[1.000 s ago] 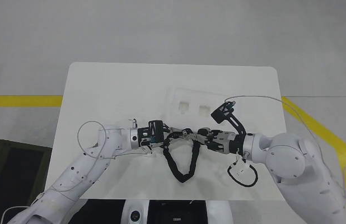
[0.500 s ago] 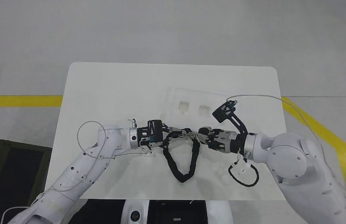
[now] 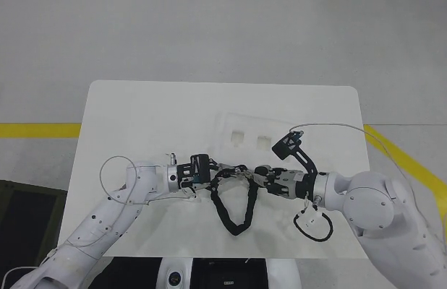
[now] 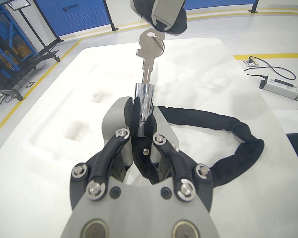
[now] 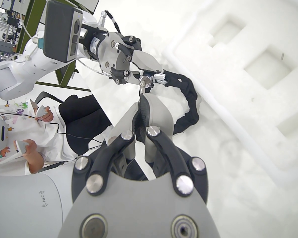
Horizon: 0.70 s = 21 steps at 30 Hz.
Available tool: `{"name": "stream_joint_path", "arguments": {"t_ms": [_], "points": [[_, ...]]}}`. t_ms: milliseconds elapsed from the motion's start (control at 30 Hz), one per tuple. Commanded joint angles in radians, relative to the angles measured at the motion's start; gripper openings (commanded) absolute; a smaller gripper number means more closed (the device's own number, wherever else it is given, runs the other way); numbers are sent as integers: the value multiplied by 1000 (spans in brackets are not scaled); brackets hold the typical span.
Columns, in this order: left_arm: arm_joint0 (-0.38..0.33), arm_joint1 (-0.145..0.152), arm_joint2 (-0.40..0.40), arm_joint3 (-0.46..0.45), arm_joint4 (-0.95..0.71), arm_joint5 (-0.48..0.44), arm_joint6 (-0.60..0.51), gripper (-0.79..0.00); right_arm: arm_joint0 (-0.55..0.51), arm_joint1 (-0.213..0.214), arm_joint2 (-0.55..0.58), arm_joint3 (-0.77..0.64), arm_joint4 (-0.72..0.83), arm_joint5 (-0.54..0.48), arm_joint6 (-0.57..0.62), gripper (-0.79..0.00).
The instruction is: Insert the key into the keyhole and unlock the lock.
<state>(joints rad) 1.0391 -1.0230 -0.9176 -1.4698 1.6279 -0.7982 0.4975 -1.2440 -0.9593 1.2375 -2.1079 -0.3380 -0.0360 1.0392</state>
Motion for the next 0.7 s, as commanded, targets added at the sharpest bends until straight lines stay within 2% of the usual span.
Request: {"name": "stream_joint_path", "arguments": {"t_ms": [0, 267, 467, 667], "points": [[0, 0, 0, -1, 1, -1, 1, -785, 8, -1, -9, 5, 0, 0, 0, -785], [0, -1, -2, 0, 3, 1, 4, -785, 40, -6, -48, 13, -4, 2, 1, -785], [1, 0, -8, 5, 3, -4, 9, -785, 25, 0, -13, -5, -12, 1, 0, -785], [-4, 3, -25, 7, -13, -44, -17, -785, 3, 10, 27, -27, -74, -125, -28, -785]]}}
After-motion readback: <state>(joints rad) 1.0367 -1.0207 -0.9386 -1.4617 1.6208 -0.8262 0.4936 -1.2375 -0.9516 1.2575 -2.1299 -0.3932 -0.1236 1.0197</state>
